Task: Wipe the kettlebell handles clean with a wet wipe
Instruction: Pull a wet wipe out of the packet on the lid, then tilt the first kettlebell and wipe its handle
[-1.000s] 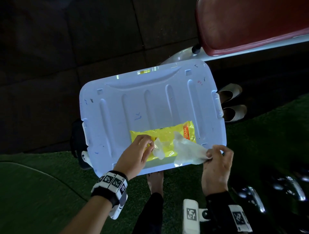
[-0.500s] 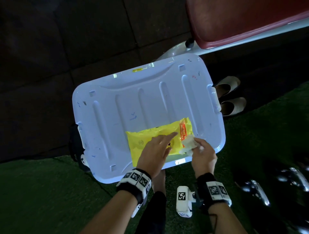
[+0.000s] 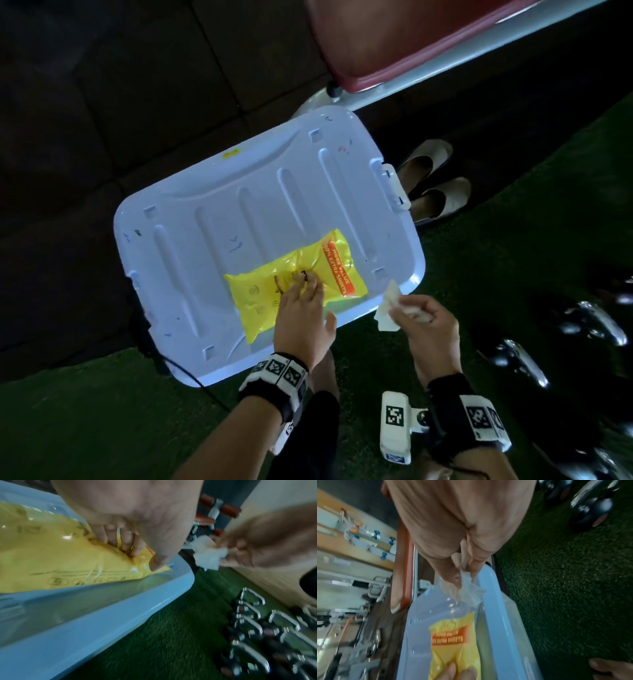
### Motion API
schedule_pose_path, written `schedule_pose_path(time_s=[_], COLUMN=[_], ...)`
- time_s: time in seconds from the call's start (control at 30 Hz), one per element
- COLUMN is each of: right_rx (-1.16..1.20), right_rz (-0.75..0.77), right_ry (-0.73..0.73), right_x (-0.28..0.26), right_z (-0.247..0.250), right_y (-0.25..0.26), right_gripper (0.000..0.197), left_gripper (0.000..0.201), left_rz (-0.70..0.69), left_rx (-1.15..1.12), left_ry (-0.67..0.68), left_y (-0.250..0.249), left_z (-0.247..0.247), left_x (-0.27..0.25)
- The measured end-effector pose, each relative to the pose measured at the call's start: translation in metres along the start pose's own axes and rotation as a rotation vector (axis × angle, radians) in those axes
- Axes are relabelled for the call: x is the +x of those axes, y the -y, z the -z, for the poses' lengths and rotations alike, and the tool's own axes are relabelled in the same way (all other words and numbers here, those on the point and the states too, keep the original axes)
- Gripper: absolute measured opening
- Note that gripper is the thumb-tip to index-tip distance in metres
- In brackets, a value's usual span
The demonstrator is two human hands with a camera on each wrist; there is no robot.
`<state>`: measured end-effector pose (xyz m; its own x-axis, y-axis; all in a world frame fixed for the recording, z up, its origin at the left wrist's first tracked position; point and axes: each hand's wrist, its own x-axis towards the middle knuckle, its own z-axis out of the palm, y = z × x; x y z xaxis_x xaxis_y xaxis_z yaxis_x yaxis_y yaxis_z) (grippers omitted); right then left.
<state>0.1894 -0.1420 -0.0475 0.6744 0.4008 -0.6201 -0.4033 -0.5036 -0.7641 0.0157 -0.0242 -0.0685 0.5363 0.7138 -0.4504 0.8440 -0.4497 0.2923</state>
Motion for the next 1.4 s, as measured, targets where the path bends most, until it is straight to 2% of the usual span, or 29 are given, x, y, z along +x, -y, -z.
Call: schedule_pose_path(time_s=[0.1, 0.17, 0.27, 0.33, 0.43, 0.5, 0.63, 0.73, 0.83, 0.9, 0.93, 1.0, 1.07, 1.23, 1.3, 1.4], right_rx=[0.155, 0.204, 0.217, 0.214, 0.202, 0.189, 0.213, 0.169, 0.091, 0.047, 0.021, 0.010, -0.005, -0.114, -0.246, -0.340], right_rz=[-0.010, -0.032, -0.032, -0.021, 0.002, 0.024, 0.136, 0.238, 0.272, 0.308, 0.330, 0.378, 0.425, 0.541, 0.542, 0.518], right_ry=[-0.085, -0.155, -0.305, -0.404, -0.511, -0.579, -0.712, -0.779, -0.871, -0.917, -0.940, -0.974, -1.014, -1.228, -1.307, -1.361], right_x=[-0.014, -0.022, -0.028, -0.024, -0.003, 0.013, 0.047, 0.075, 0.101, 0.109, 0.112, 0.116, 0.122, 0.142, 0.148, 0.159], right_z=[0.055, 0.097, 0.162, 0.203, 0.255, 0.283, 0.320, 0.335, 0.344, 0.344, 0.343, 0.337, 0.328, 0.293, 0.280, 0.268], right_y=[-0.008, -0.019, -0.050, -0.080, -0.134, -0.170, -0.212, -0.239, -0.266, -0.279, -0.285, -0.298, -0.309, -0.322, -0.326, -0.336], right_gripper=[0.040, 0.036, 0.026, 0.024, 0.026, 0.028, 0.018, 0.014, 0.016, 0.018, 0.021, 0.026, 0.022, 0.025, 0.025, 0.025], left_gripper=[0.054, 0.051, 0.043, 0.035, 0.030, 0.027, 0.030, 0.036, 0.060, 0.080, 0.082, 0.067, 0.051, 0.050, 0.040, 0.047], left_rz=[0.017, -0.015, -0.092, -0.157, -0.123, -0.093, -0.071, -0.076, -0.100, -0.191, -0.267, -0.371, -0.433, -0.445, -0.505, -0.607], left_rx=[-0.070, -0.147, -0.301, -0.450, -0.646, -0.651, -0.558, -0.581, -0.699, -0.727, -0.684, -0.605, -0.615, -0.661, -0.600, -0.528], left_ry=[-0.080, -0.153, -0.059, 0.040, 0.201, 0.298, 0.431, 0.453, 0.555, 0.606, 0.602, 0.552, 0.489, 0.424, 0.396, 0.367], left_y=[-0.024, -0.049, -0.106, -0.148, -0.201, -0.225, -0.254, -0.270, -0.289, -0.297, -0.300, -0.304, -0.309, -0.320, -0.321, -0.321], left_z=[0.004, -0.003, -0.030, -0.067, -0.141, -0.200, -0.304, -0.366, -0.420, -0.454, -0.467, -0.487, -0.500, -0.517, -0.515, -0.512], left_x=[-0.008, -0.016, -0.023, -0.022, -0.008, 0.006, 0.041, 0.069, 0.093, 0.106, 0.110, 0.115, 0.116, 0.120, 0.123, 0.133])
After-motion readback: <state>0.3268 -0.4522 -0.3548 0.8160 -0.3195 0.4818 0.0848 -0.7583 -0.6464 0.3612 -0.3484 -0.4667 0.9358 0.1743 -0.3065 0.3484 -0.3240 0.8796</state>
